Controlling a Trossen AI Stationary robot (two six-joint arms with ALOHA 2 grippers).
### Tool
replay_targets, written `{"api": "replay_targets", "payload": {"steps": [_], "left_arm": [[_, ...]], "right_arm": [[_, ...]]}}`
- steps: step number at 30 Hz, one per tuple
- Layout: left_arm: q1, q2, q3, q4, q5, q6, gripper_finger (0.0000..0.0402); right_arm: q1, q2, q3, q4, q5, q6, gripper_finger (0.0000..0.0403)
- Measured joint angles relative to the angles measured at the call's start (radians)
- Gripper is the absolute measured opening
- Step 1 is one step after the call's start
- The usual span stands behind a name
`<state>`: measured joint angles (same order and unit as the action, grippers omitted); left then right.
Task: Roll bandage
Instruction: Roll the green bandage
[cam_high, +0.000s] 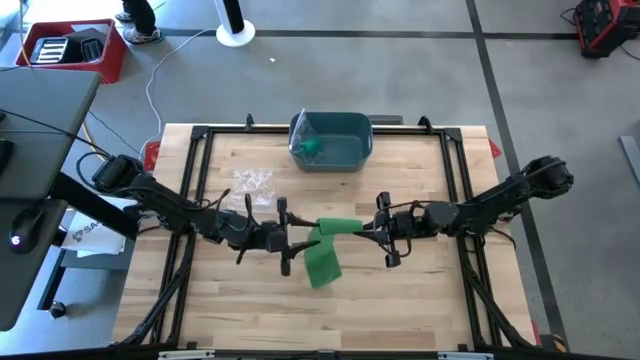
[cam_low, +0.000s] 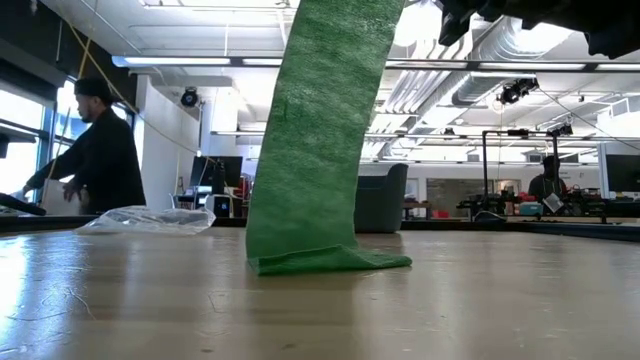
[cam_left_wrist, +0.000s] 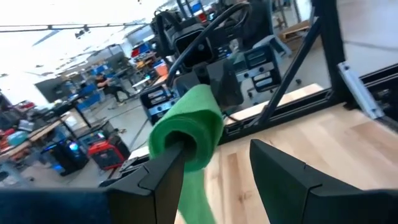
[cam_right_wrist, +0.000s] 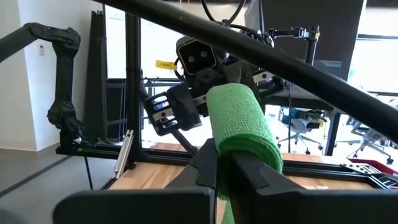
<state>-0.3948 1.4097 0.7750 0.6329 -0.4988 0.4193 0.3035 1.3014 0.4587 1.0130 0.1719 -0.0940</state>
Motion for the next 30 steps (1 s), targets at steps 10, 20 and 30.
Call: {"api": "replay_targets", "payload": {"steps": [10,20,30], "left_arm": [[0.036,0.000,0.000,0.009,0.070,-0.044,0.0177],[0.039,0.000,0.000,0.009,0.066,-0.103,0.0176],[0.041,0.000,0.000,0.006,0.056,-0.193,0.0089]], "right_arm": [[0.000,0.000,0.054,-0.065,0.001,-0.013,0.0007],[0.001,0.000,0.149,-0.233,0.032,-0.032,0.0009],[0.028,0.000,0.150,-0.269,0.116,-0.146,0.0061]]}}
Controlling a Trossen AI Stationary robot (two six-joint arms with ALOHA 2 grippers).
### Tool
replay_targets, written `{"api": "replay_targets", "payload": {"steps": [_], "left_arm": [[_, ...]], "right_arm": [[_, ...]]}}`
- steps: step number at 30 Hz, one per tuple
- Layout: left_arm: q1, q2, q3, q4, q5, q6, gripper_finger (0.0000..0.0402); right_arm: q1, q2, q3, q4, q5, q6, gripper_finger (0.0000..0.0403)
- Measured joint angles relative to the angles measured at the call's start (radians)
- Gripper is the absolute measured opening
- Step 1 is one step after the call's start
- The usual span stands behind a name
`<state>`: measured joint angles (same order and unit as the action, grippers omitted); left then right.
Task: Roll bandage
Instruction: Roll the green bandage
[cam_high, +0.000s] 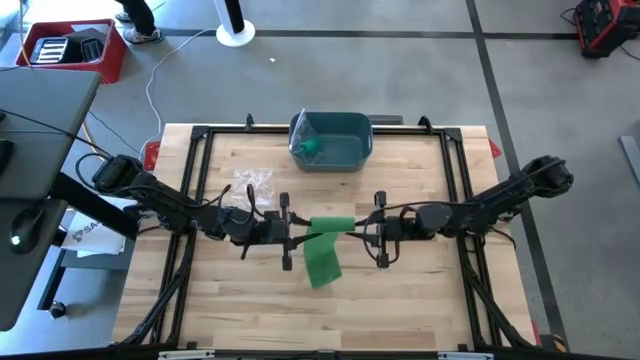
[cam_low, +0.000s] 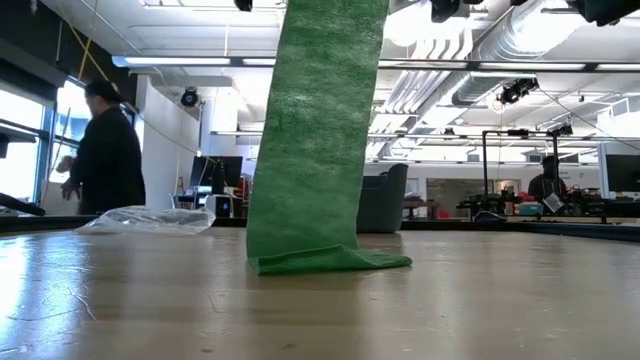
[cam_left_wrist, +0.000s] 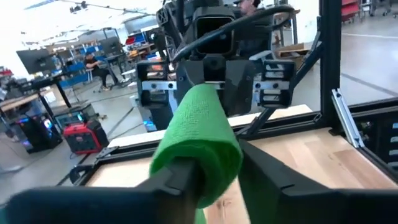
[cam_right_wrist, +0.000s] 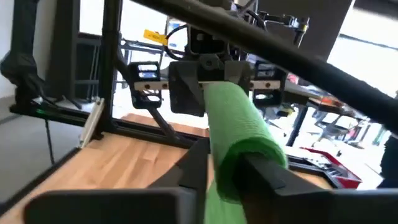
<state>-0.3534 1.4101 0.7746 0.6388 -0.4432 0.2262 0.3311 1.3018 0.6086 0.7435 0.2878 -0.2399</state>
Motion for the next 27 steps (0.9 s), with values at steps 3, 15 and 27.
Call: {"api": "replay_targets", "payload": {"steps": [3,15,27], "left_arm": [[-0.001,-0.002,0.000,-0.005,-0.022,-0.029,0.0046],[-0.021,-0.140,-0.001,-0.123,0.049,-0.130,0.0043],[-0.021,-0.148,-0.001,-0.088,0.175,-0.191,0.0039]], "right_arm": [[0.026,0.000,0.000,0.000,0.042,-0.037,0.0108],[0.147,0.000,0.001,-0.062,0.389,-0.127,0.0176],[0.092,0.194,0.169,0.063,0.170,-0.239,0.0177]]}}
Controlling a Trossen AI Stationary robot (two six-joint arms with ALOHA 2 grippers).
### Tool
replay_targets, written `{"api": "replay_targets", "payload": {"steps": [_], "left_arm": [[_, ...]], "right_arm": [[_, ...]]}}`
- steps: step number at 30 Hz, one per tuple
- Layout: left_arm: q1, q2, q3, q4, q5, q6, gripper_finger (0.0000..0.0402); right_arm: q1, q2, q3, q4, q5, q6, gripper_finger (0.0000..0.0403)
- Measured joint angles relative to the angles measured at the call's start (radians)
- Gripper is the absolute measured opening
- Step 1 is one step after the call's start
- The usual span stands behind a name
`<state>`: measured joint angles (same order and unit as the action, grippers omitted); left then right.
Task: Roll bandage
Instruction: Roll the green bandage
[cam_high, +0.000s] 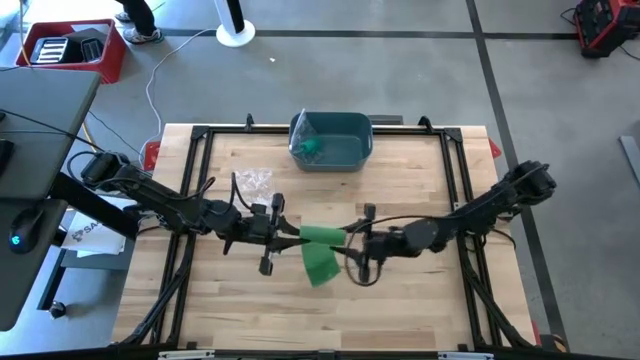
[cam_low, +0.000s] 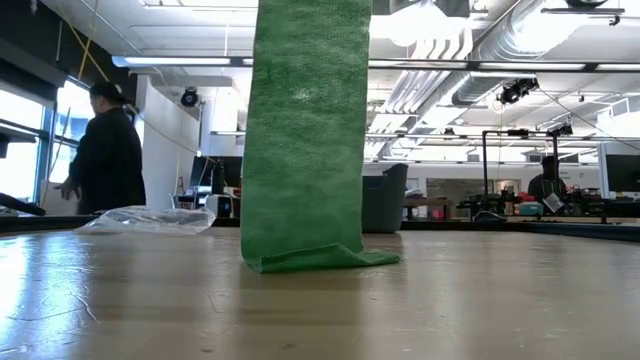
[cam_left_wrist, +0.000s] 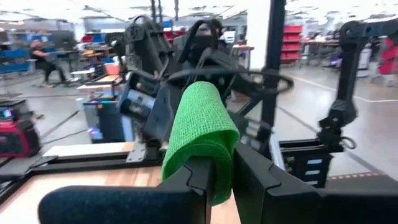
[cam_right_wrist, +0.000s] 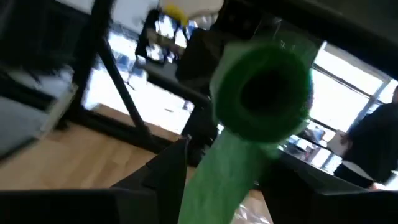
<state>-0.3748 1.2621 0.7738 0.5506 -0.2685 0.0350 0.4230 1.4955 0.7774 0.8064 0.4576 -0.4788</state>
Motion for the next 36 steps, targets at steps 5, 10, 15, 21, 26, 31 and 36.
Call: {"api": "replay_targets", "payload": {"steps": [5,10,15,21,26,31,36], "left_arm": [[0.000,0.000,0.000,0.024,0.079,-0.023,0.0039],[-0.002,0.000,0.000,0.024,0.153,-0.106,0.0039],[-0.011,-0.013,0.000,0.021,0.241,-0.212,0.0039],[-0.008,-0.019,0.000,-0.034,0.224,-0.330,0.0048],[0.010,-0.016,0.000,-0.099,0.184,-0.372,0.0073],[0.000,-0.017,-0.001,-0.073,0.215,-0.338,0.0095],[-0.033,-0.017,-0.001,-0.053,0.260,-0.292,0.0092]], "right_arm": [[-0.002,0.074,0.142,-0.136,0.211,-0.033,0.0161],[0.001,0.088,0.196,-0.234,0.213,-0.072,0.0040],[0.027,0.088,0.198,-0.218,0.340,-0.167,0.0008],[0.092,0.087,0.198,-0.183,0.481,-0.407,0.0002],[0.143,0.087,0.198,-0.104,0.515,-0.591,0.0001],[0.136,0.087,0.198,-0.085,0.531,-0.621,0.0001],[0.084,0.087,0.198,-0.186,0.523,-0.466,0.0000]]}}
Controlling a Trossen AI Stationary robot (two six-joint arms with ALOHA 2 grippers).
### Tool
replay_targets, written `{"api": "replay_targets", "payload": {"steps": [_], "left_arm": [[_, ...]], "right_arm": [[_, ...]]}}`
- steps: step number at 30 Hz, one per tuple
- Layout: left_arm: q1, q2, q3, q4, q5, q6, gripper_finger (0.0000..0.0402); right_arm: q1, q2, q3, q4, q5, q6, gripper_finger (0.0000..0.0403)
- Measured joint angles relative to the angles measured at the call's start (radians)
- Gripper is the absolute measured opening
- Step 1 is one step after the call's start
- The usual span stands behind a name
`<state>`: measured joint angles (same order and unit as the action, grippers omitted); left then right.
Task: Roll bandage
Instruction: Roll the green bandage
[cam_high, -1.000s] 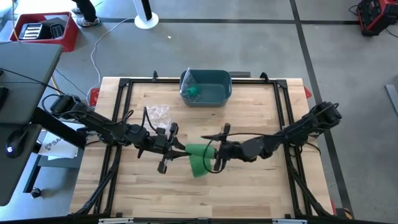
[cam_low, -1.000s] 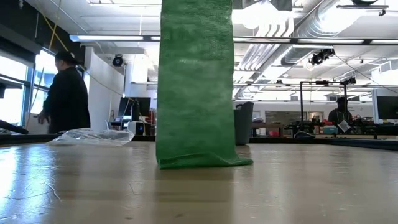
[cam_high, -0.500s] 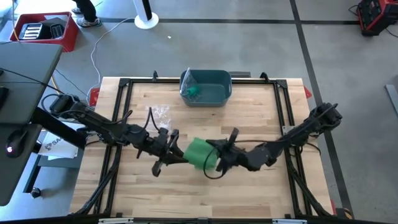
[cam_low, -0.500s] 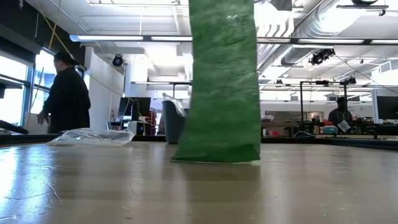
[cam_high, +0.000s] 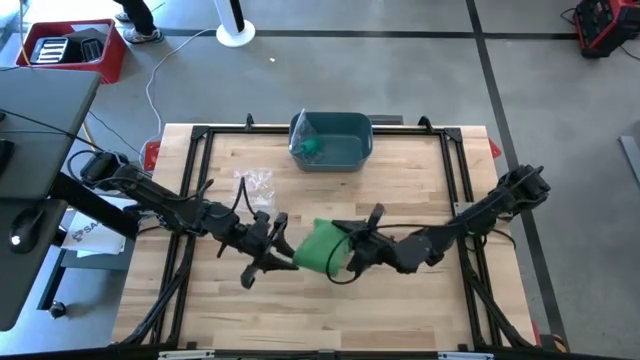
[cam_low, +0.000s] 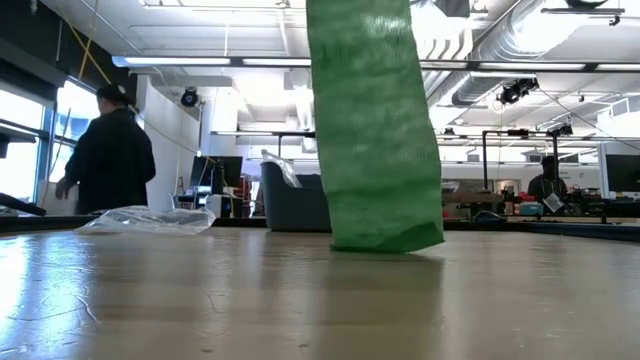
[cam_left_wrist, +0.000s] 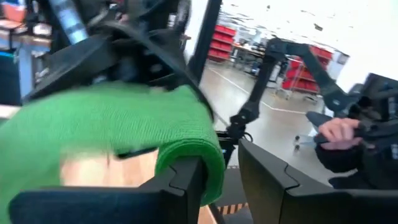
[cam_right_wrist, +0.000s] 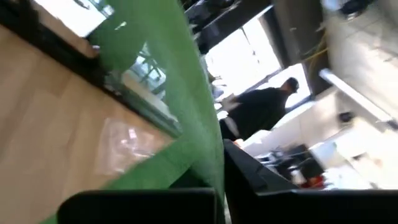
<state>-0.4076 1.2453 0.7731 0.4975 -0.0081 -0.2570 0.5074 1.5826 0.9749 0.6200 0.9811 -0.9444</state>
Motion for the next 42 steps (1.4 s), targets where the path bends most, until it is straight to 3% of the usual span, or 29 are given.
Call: {"api": "replay_targets", "payload": {"steps": [7,10,17,20,27,30,36,42], "left_arm": [[-0.040,0.000,0.000,0.033,-0.016,0.129,0.0020],[-0.049,0.000,0.000,0.054,-0.055,0.192,0.0010],[-0.065,0.000,0.000,0.140,-0.066,0.341,0.0010],[-0.072,0.000,0.000,0.153,-0.076,0.382,0.0008],[-0.083,0.000,0.000,0.199,-0.098,0.452,0.0007],[-0.097,0.000,0.000,0.220,-0.097,0.478,0.0007],[-0.122,0.000,0.000,0.218,-0.110,0.490,0.0006],[-0.135,0.003,0.000,0.172,-0.278,0.524,0.0006]], "right_arm": [[-0.049,0.000,0.000,-0.197,-0.263,0.344,0.0000],[-0.049,0.000,0.000,-0.226,-0.335,0.440,0.0000],[-0.052,0.000,0.000,-0.200,-0.346,0.596,0.0006],[-0.054,0.000,0.000,-0.178,-0.371,0.605,0.0036],[-0.039,-0.004,-0.001,-0.039,-0.433,0.578,0.0158],[-0.008,-0.022,0.000,-0.018,-0.388,0.519,0.0186],[0.068,-0.083,0.000,-0.013,-0.223,0.446,0.0193],[0.161,-0.119,0.000,-0.017,-0.197,0.337,0.0193]]}}
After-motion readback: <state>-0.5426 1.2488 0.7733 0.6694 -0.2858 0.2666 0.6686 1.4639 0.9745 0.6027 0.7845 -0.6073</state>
